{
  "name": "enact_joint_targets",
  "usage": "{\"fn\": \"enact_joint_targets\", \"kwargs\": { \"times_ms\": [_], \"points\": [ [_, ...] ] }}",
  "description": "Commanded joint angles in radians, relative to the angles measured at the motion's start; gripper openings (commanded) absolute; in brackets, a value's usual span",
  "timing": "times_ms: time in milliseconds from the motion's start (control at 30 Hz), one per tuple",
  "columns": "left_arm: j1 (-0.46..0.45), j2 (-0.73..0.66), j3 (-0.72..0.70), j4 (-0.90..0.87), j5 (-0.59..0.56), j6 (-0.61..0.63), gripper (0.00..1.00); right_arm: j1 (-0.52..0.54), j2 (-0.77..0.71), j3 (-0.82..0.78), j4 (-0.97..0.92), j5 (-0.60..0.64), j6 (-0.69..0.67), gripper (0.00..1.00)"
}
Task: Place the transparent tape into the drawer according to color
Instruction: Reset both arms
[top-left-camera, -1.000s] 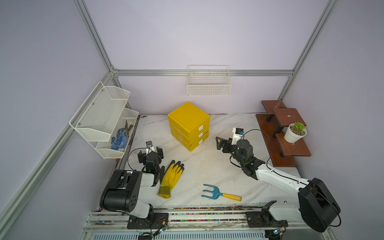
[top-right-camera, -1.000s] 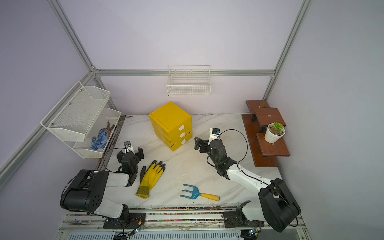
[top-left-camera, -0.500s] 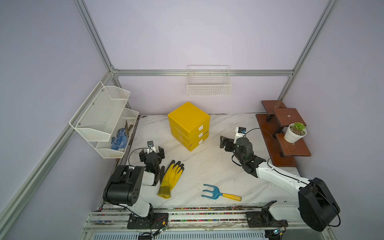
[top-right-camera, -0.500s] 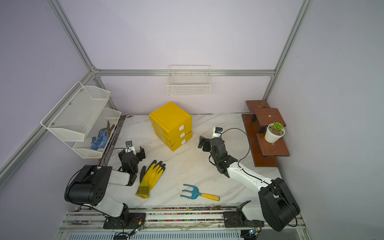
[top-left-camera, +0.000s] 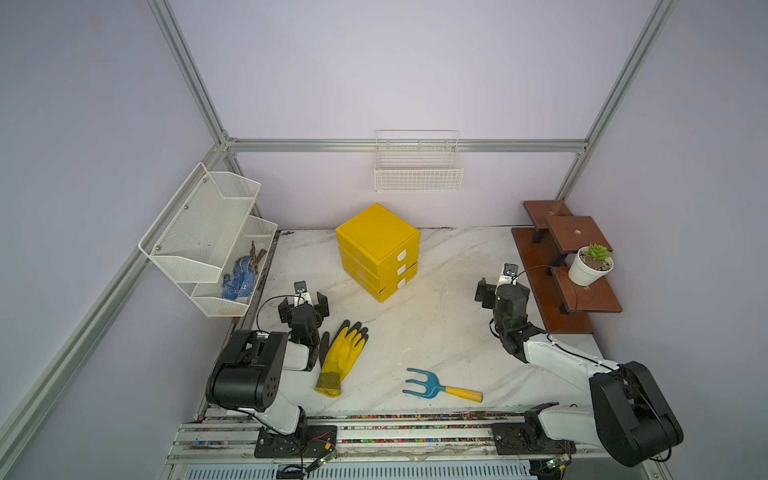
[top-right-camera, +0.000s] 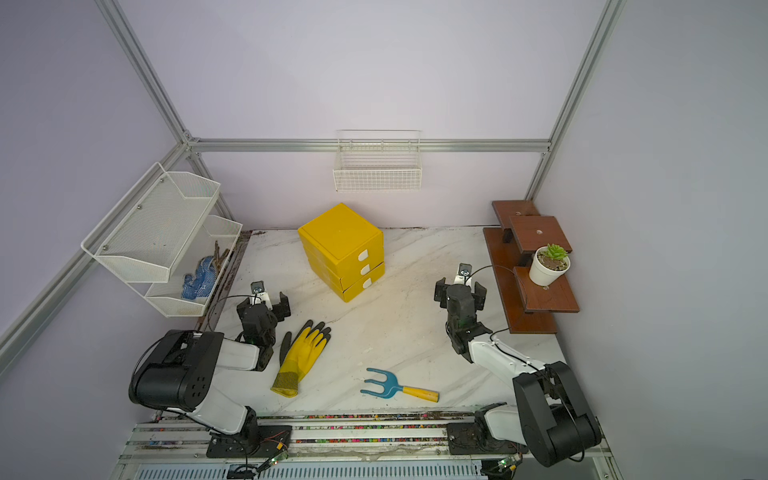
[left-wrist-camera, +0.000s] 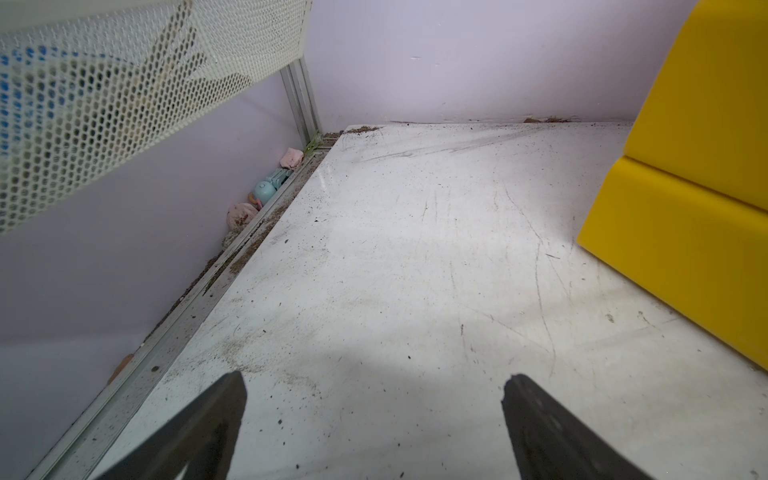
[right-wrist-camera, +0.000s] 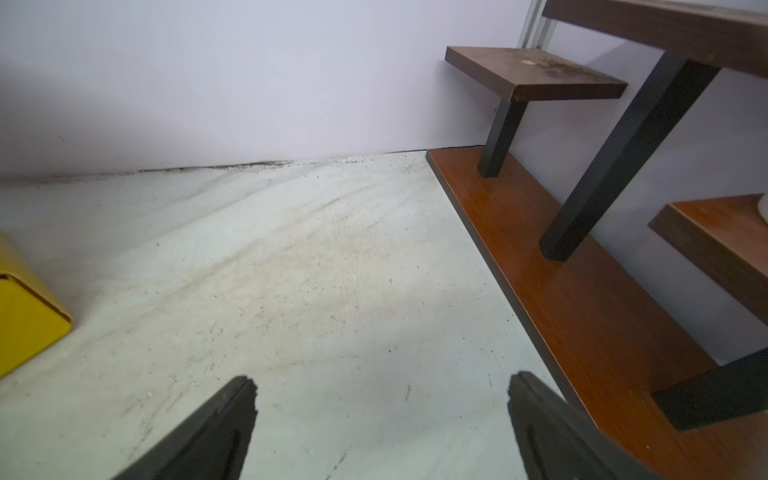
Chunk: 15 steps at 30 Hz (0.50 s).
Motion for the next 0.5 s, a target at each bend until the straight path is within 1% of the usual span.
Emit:
{"fn": "enact_joint_targets", "kwargs": {
  "times_ms": [0,133,200,233,300,367,467],
  "points": [
    [0.007,-0.007,0.026,0.023,0.007,0.002,1.00,-0.032,0.040,-0.044,0.229,0.010,-0.084,0.99],
    [0.007,-0.007,0.026,0.023,0.007,0.002,1.00,-0.069,0.113,-0.111,0.433,-0.033,-0.098,0.99],
    [0.007,-0.007,0.025,0.023,0.008,0.002,1.00,-0.094,0.151,-0.145,0.550,-0.080,-0.080,1.00],
    [0.007,-0.007,0.025,0.023,0.007,0.001,1.00,-0.103,0.166,-0.155,0.574,-0.107,-0.075,1.00],
    [0.007,-0.007,0.025,0.023,0.007,0.002,1.00,-0.111,0.203,-0.153,0.606,-0.133,-0.076,1.00],
    [0.007,-0.007,0.025,0.023,0.008,0.002,1.00,-0.125,0.193,-0.131,0.533,-0.167,-0.065,0.99],
    [0.008,-0.007,0.025,0.023,0.007,0.002,1.00,-0.144,0.195,-0.110,0.496,-0.213,-0.054,1.00]
  ]
}}
